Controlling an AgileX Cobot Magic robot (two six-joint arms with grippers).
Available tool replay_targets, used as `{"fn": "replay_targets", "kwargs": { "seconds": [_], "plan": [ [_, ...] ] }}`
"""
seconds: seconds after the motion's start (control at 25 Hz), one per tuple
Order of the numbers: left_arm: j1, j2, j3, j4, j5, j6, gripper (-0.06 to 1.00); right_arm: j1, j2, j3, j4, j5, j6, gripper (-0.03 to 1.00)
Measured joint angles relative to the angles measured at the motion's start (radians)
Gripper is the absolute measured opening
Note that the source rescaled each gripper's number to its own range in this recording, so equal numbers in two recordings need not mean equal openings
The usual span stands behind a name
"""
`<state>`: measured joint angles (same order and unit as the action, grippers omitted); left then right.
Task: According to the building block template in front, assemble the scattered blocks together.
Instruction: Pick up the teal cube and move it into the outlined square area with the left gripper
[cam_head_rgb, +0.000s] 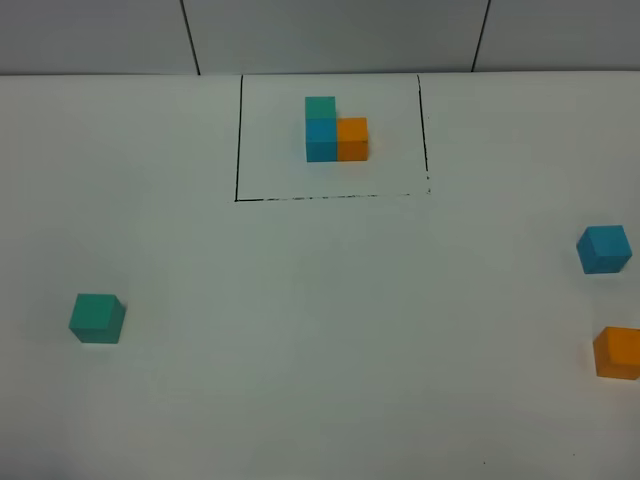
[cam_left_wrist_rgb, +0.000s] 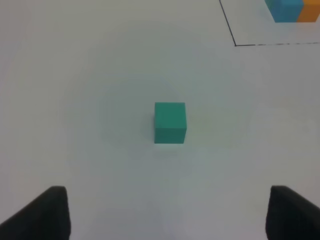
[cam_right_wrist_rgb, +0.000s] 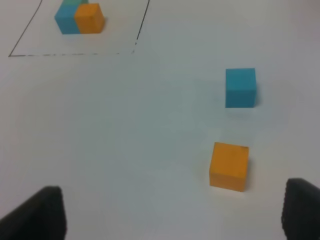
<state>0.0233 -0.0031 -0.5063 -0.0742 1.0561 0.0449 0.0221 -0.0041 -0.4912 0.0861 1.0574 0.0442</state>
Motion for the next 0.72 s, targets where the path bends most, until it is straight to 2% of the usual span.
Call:
{"fn": "replay_targets", "kwargs": {
  "seconds": [0.72],
  "plan": [
    [0.000,0.000,0.000,0.000,0.000,0.000,0.81,0.000,0.000,0.000,0.000,0.000,0.000,0.74]
  ]
}}
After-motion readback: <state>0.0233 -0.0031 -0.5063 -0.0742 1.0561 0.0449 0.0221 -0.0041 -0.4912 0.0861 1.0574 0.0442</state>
